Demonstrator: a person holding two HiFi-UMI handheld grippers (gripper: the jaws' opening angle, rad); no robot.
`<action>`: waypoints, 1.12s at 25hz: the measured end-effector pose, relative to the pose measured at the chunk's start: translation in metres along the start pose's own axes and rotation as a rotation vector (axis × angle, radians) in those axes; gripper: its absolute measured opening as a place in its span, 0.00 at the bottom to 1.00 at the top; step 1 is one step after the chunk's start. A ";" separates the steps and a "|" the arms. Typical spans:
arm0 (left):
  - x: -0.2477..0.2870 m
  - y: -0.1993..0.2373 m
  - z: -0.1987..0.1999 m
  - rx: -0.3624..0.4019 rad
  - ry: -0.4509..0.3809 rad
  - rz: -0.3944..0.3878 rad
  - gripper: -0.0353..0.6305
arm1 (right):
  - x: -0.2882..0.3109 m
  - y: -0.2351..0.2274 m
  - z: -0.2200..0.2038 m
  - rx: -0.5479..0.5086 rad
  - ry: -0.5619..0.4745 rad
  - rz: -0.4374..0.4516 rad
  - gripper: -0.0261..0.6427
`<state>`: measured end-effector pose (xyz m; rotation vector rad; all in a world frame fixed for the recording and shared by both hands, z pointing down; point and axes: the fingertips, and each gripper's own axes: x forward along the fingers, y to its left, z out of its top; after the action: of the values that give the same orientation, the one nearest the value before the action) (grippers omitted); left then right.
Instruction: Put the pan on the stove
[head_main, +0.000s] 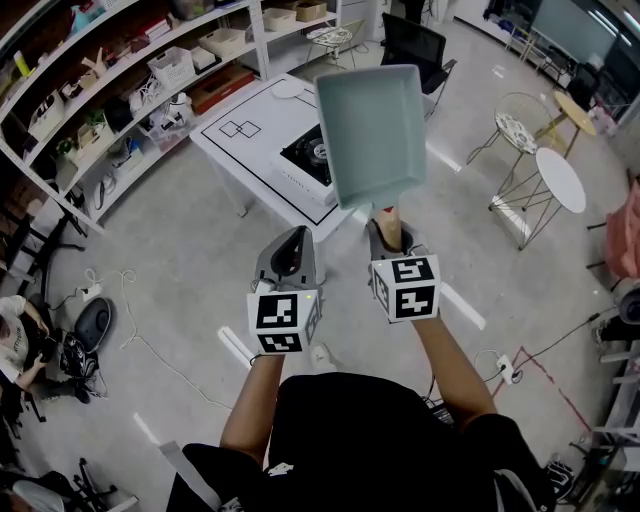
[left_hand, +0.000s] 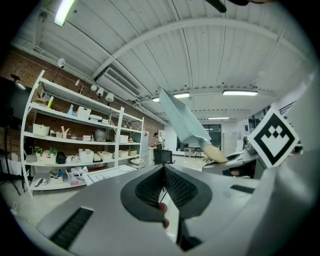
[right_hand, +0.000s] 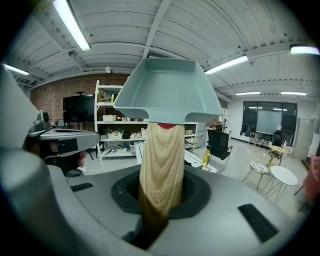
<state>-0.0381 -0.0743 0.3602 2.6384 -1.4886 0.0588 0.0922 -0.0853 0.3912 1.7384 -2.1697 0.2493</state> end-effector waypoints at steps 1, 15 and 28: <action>0.003 0.005 -0.001 -0.001 0.002 -0.003 0.07 | 0.005 0.002 0.001 -0.007 0.002 -0.001 0.11; 0.030 0.063 -0.006 -0.015 0.018 -0.029 0.07 | 0.058 0.024 0.018 -0.021 0.018 -0.019 0.11; 0.062 0.070 -0.011 -0.012 0.034 -0.058 0.07 | 0.085 0.009 0.023 -0.022 0.029 -0.036 0.11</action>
<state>-0.0652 -0.1613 0.3824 2.6557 -1.3964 0.0884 0.0639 -0.1686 0.4030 1.7494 -2.1110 0.2394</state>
